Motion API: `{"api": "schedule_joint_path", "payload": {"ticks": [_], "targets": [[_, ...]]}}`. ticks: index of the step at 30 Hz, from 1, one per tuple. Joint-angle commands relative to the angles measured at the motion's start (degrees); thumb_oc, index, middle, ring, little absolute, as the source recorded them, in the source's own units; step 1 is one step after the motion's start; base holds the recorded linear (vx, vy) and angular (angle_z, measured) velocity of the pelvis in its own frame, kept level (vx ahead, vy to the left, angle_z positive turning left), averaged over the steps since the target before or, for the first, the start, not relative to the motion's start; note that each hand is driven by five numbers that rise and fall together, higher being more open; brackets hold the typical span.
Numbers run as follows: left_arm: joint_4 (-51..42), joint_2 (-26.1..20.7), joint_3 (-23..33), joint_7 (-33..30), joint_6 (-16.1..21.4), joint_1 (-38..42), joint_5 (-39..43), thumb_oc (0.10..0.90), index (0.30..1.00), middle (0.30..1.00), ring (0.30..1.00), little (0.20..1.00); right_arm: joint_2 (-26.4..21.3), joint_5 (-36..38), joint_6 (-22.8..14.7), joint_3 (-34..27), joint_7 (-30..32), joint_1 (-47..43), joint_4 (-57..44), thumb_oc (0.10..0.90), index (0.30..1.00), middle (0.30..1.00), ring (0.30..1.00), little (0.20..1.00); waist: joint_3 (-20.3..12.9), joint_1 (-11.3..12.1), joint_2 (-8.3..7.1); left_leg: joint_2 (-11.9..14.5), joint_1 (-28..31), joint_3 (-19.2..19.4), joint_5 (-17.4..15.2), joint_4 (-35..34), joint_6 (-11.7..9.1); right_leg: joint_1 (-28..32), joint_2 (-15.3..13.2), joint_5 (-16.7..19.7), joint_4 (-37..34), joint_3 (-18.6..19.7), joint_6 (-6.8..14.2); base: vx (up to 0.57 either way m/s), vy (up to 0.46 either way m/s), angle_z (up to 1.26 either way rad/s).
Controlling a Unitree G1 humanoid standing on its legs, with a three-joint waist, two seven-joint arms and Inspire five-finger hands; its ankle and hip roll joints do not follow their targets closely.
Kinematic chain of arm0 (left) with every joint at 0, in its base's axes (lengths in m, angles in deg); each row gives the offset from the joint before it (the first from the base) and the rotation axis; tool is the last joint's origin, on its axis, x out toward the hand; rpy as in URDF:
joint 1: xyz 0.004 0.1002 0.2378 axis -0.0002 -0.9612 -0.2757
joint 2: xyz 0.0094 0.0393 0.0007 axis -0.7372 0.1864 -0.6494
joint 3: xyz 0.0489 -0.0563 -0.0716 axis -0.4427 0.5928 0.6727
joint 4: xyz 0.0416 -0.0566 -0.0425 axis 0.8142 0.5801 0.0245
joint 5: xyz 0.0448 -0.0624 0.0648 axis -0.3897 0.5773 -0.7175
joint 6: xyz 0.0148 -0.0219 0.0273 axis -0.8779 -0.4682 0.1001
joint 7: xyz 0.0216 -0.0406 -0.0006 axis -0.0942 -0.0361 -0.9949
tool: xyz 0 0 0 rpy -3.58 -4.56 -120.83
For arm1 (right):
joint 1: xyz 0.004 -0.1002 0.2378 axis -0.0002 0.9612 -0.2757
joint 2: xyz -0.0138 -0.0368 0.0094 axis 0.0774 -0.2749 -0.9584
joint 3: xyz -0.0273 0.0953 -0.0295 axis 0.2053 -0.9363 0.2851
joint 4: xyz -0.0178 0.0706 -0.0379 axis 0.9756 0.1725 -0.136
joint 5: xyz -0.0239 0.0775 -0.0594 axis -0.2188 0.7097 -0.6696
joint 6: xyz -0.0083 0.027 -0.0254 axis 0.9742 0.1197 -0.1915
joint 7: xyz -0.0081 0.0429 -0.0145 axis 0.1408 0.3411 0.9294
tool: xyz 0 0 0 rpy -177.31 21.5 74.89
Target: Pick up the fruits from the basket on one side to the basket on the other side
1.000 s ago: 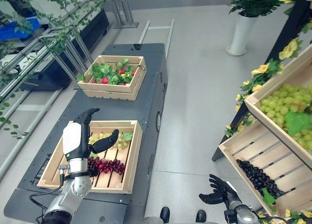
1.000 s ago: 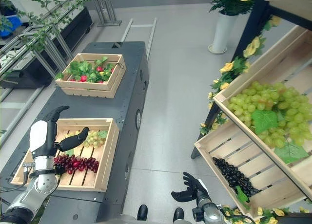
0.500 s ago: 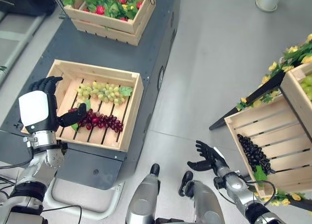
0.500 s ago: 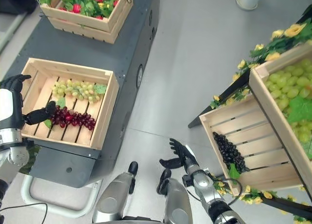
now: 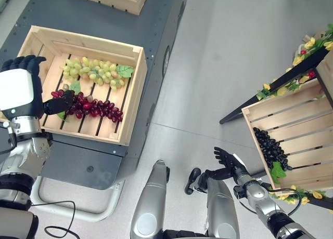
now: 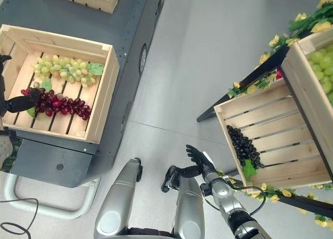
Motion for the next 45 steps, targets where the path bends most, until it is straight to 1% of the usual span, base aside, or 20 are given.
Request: {"api": "schedule_joint_path", "payload": {"ticks": [1,5,6,12,14,18,20,22,26,33,35,36,37,38,39,40,41,42,43,45], "targets": [[-3.2,-7.3,0.9,0.2,-0.8,2.4,-4.0,0.800,0.900,0.900,0.900,0.900,-2.6,0.5,-3.9,-1.2,-0.8,0.2,-2.2,0.800,0.900,0.900,0.900,0.900,-1.0,0.3,0.71,-2.4,1.5,3.9,0.5,-2.9,4.4,5.6,1.8,-0.2,0.8,-1.5,-2.7,0.00,0.046,0.00],[-3.3,-9.4,-1.2,3.0,0.2,3.1,-4.7,0.800,0.900,0.900,0.900,0.900,-3.1,0.6,-4.5,-1.4,-1.0,0.2,-2.3,0.800,0.900,0.900,0.900,0.900,-0.7,0.2,0.54,-2.2,0.3,4.0,0.4,-2.5,4.5,4.2,2.0,0.2,1.0,-1.4,-2.3,0.00,0.017,0.00],[-3.2,-9.7,-1.2,4.1,1.2,2.4,-4.7,0.800,0.900,0.900,0.900,0.900,-3.3,0.3,-4.3,-1.6,-1.1,0.3,-2.8,0.800,0.900,0.900,0.900,0.900,-0.5,0.1,0.50,-2.1,-0.1,4.0,0.4,-2.4,4.5,3.8,2.1,0.3,1.1,-1.3,-2.1,0.00,0.000,0.00],[-2.8,-12.0,-2.5,8.5,3.5,1.7,-6.8,0.800,0.900,0.900,0.900,0.900,-4.0,0.1,-5.0,-2.0,-1.6,0.3,-2.1,0.800,0.900,0.900,0.900,0.900,0.0,0.0,0.37,-1.4,-1.1,4.2,1.2,-3.3,4.4,2.5,2.1,1.4,0.7,-1.2,-1.5,0.00,0.005,0.00],[-3.2,-13.0,-3.4,11.4,4.7,1.8,-5.9,0.800,0.900,0.900,0.900,0.900,-4.2,0.0,-5.9,-2.1,-2.0,0.0,-0.9,0.800,0.900,0.900,0.900,0.900,0.0,0.1,0.35,-1.2,-1.6,4.0,1.4,-3.7,4.3,2.2,2.2,1.7,0.2,-1.4,-1.3,0.00,0.000,0.00],[-4.5,-13.9,-3.3,12.6,6.1,1.0,-5.8,0.800,0.900,0.900,0.900,0.900,-4.6,0.4,-5.8,-2.1,-1.9,-0.2,-0.7,0.800,0.900,0.900,0.900,0.900,0.0,0.4,0.35,-1.0,-1.8,3.9,1.5,-4.2,4.1,2.1,2.2,1.5,-0.4,-1.7,-1.4,0.00,0.000,0.00],[-5.3,-14.3,-3.3,12.7,5.6,1.0,-6.2,0.800,0.900,0.900,0.900,0.900,-4.6,0.5,-5.8,-2.2,-2.0,-0.1,-0.6,0.800,0.900,0.900,0.900,0.900,0.0,0.4,0.37,-1.1,-1.9,3.8,1.6,-4.3,4.1,2.0,2.2,1.4,-0.4,-1.7,-1.4,0.00,0.000,0.00],[-6.8,-15.1,-4.0,12.0,3.9,1.9,-7.4,0.800,0.900,0.900,0.900,0.900,-4.8,0.7,-5.9,-2.2,-2.3,0.0,-1.0,0.800,0.900,0.900,0.900,0.900,0.0,0.4,0.31,-1.1,-2.4,3.6,1.6,-4.2,4.0,1.5,2.0,1.5,-0.1,-1.9,-1.3,-0.01,-0.008,0.04],[-6.5,-14.6,-6.2,10.7,2.3,4.3,-8.3,0.800,0.900,0.900,0.900,0.900,-4.9,1.2,-5.4,-1.3,-1.6,-0.4,-1.9,0.800,0.900,0.900,0.900,0.900,0.0,0.3,0.05,-1.1,-3.1,3.4,1.6,-4.0,4.1,0.9,1.9,1.6,0.2,-2.1,-1.4,0.00,-0.001,0.01],[-4.2,-13.1,-11.8,9.0,-0.9,10.7,-12.4,0.800,0.900,0.900,0.900,0.900,-4.7,1.6,-5.7,-0.4,-1.0,-1.0,-3.5,0.800,0.900,0.900,0.900,0.900,0.0,-0.2,-1.48,-0.5,-5.1,2.9,1.8,-3.9,4.1,-1.0,2.3,2.4,0.2,-2.5,-1.1,-0.01,-0.004,0.03],[-3.7,-13.0,-13.6,10.1,-1.5,12.8,-13.3,0.800,0.900,0.900,0.900,0.900,-4.7,1.8,-5.6,-0.2,-0.8,-1.3,-3.4,0.800,0.900,0.900,0.900,0.900,0.0,-0.3,-1.70,-0.4,-5.5,2.9,2.0,-4.1,4.1,-1.4,2.5,2.7,0.1,-2.5,-1.0,0.00,0.000,0.00],[-3.3,-12.3,-16.2,11.2,-2.3,15.1,-15.4,0.800,0.900,0.900,0.900,0.900,-4.7,2.3,-5.3,0.3,-0.4,-2.0,-3.2,0.800,0.900,0.900,0.900,0.900,0.0,-0.5,-1.96,-0.2,-6.0,2.9,2.2,-4.3,4.0,-2.0,2.5,3.0,0.1,-2.6,-0.9,0.00,0.000,0.00],[-3.3,-12.1,-17.0,11.6,-2.6,15.8,-15.9,0.800,0.900,0.900,0.900,0.900,-4.6,2.6,-5.2,0.4,-0.3,-2.2,-3.1,0.800,0.900,0.900,0.900,0.900,0.0,-0.5,-2.03,-0.2,-6.1,2.8,2.2,-4.4,4.0,-2.1,2.5,3.1,0.1,-2.6,-0.9,0.00,0.000,0.00],[-3.4,-11.8,-19.8,14.3,-4.1,18.3,-16.6,0.800,0.900,0.900,0.900,0.900,-4.6,3.2,-5.4,0.6,-0.2,-2.7,-2.7,0.800,0.900,0.900,0.900,0.900,0.0,-0.7,-2.23,-0.1,-6.6,2.7,2.2,-4.5,4.0,-2.7,2.6,3.3,0.0,-2.6,-0.8,0.00,0.000,0.00],[-3.4,-11.7,-20.6,15.1,-4.7,19.1,-16.7,0.800,0.900,0.900,0.900,0.900,-4.5,3.3,-5.6,0.6,-0.3,-2.8,-2.5,0.800,0.900,0.900,0.900,0.900,0.0,-0.7,-2.29,-0.1,-6.7,2.7,2.2,-4.5,4.0,-2.8,2.6,3.4,0.0,-2.6,-0.8,0.00,0.000,0.00],[-3.2,-11.5,-22.6,17.6,-6.8,20.8,-16.7,0.800,0.900,0.900,0.900,0.900,-4.3,3.2,-6.2,0.6,-0.5,-2.8,-2.3,0.800,0.900,0.900,0.900,0.900,0.0,-1.0,-2.44,-0.1,-7.0,2.7,2.2,-4.7,4.1,-3.2,2.6,3.7,-0.1,-2.5,-0.6,0.00,0.000,0.00],[-3.1,-11.5,-22.8,17.7,-6.9,21.0,-16.7,0.800,0.900,0.900,0.900,0.900,-4.2,3.2,-6.2,0.6,-0.5,-2.8,-2.3,0.800,0.900,0.900,0.900,0.900,0.0,-0.9,-2.46,-0.1,-7.0,2.7,2.2,-4.8,4.1,-3.2,2.7,3.7,-0.2,-2.5,-0.6,0.00,0.000,0.00],[-2.7,-11.3,-23.9,18.9,-8.6,22.0,-17.1,0.800,0.900,0.900,0.900,0.900,-4.0,3.2,-7.2,0.7,-0.7,-2.8,-1.9,0.800,0.900,0.900,0.900,0.900,0.0,-1.1,-2.67,0.2,-7.4,2.8,2.3,-5.1,4.1,-3.5,2.7,4.1,-0.5,-2.6,-0.4,0.00,0.000,0.00],[-2.7,-11.3,-24.2,19.3,-9.2,22.2,-17.0,0.800,0.900,0.900,0.900,0.900,-4.0,3.3,-7.3,0.7,-0.7,-2.8,-2.0,0.800,0.900,0.900,0.900,0.900,0.0,-1.1,-2.72,0.2,-7.4,2.8,2.3,-5.1,4.2,-3.6,2.7,4.1,-0.6,-2.6,-0.4,0.00,0.000,0.00],[-1.3,-11.1,-25.9,23.5,-12.3,24.3,-16.5,0.800,0.900,0.900,0.900,0.900,-4.0,3.8,-8.0,0.7,-0.8,-2.7,-1.9,0.800,0.900,0.900,0.900,0.900,0.0,-1.5,-3.11,0.4,-7.9,2.9,2.3,-5.3,4.2,-4.1,2.9,4.6,-0.9,-2.6,-0.1,-0.01,0.006,0.02]]}}
